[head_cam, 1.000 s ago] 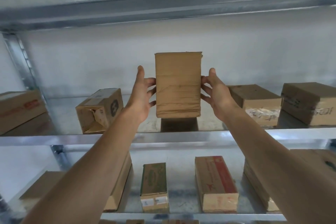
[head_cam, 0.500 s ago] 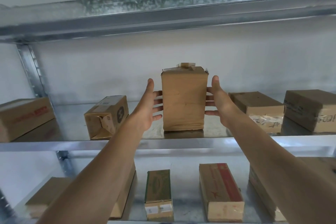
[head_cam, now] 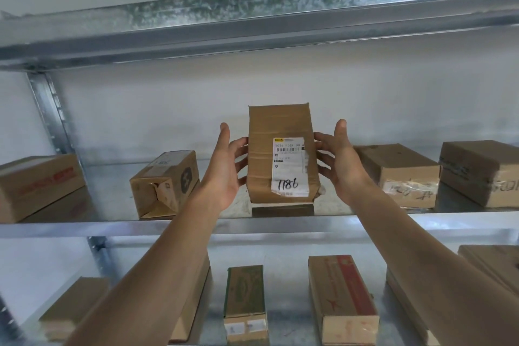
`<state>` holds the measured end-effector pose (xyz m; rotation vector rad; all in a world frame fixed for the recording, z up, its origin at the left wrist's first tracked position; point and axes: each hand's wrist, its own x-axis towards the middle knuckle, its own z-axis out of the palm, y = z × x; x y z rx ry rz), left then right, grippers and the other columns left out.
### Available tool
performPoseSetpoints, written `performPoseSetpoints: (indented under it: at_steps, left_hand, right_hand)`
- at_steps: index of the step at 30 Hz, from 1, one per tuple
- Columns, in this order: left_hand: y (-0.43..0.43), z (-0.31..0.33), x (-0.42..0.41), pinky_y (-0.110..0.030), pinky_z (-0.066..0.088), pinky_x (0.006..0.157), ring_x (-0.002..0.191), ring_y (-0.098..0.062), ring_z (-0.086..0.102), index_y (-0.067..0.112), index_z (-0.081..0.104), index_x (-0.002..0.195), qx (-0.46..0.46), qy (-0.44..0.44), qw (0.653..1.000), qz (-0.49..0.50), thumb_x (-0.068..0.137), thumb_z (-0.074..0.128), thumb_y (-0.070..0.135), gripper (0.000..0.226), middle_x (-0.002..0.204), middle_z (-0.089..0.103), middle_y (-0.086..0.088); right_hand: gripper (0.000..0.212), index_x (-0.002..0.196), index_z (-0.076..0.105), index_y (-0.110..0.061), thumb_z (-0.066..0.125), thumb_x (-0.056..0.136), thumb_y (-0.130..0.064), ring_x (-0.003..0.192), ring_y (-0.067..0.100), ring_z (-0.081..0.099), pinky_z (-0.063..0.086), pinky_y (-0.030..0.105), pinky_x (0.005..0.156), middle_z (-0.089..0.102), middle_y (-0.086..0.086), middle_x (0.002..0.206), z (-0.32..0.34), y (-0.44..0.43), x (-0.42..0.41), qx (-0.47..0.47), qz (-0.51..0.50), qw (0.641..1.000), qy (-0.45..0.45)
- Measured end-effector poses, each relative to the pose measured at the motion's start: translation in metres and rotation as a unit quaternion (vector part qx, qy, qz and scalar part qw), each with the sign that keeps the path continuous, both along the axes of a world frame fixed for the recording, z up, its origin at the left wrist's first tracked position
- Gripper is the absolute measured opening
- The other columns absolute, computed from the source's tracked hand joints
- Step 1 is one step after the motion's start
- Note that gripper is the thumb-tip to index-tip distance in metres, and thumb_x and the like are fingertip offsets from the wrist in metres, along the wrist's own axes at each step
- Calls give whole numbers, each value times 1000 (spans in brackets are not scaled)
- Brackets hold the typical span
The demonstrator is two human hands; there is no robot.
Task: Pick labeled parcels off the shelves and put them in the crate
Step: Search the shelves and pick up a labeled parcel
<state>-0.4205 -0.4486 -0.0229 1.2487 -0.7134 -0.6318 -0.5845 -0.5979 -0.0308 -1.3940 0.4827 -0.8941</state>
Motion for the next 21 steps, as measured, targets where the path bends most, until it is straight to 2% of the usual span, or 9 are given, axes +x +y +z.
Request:
performPoseSetpoints:
  at_steps: [3,7,12,15,18,19,21]
  left_hand:
    - [-2,-1,-1,-53,37,114,134,-22,53,31,53,147,9,-6,1000,5,91,24,84,82,143,60,4]
    - [-4,-3,0,-49,44,103,130,-23,56,29,48,151,23,-3,1000,9,91,27,84,85,142,60,3]
    - [-9,-9,1,-42,49,95,121,-19,63,26,52,148,62,-22,998,9,90,25,86,87,133,68,2]
    - [-11,-15,0,-39,51,91,117,-18,66,28,59,139,89,-25,996,9,90,26,85,82,126,72,3]
    - [-11,-21,-4,-39,51,92,116,-16,66,35,68,126,100,-33,994,2,93,26,83,72,119,75,6]
    - [-10,-22,-5,-40,51,95,116,-15,66,35,68,127,99,-35,994,6,93,26,83,72,120,75,6]
    - [-7,-21,-8,-44,47,105,123,-14,61,33,61,138,99,-44,994,18,90,28,86,78,132,69,6]
  right_hand:
    - [73,144,57,-23,19,102,-70,127,22,59,43,42,113,66,-3,129,0,-2,1,0,-3,1000,-1]
    - [69,136,61,-22,21,103,-68,121,24,64,45,44,112,68,2,127,-1,-7,-1,6,-10,1000,6]
    - [58,119,64,-24,26,105,-65,108,19,68,53,33,92,72,1,119,-6,-11,0,16,6,999,36]
    - [59,120,66,-21,28,105,-64,96,18,69,52,29,79,74,2,111,-15,-16,2,32,10,998,44]
    - [61,122,66,-18,28,106,-62,73,15,63,49,28,68,74,3,109,-24,-17,3,36,13,998,53]
    - [61,124,66,-17,28,106,-62,71,15,62,48,28,67,74,3,111,-25,-18,4,37,12,998,55]
    - [62,127,65,-17,30,105,-64,85,16,67,51,29,74,73,3,118,-26,-18,3,39,8,998,56]
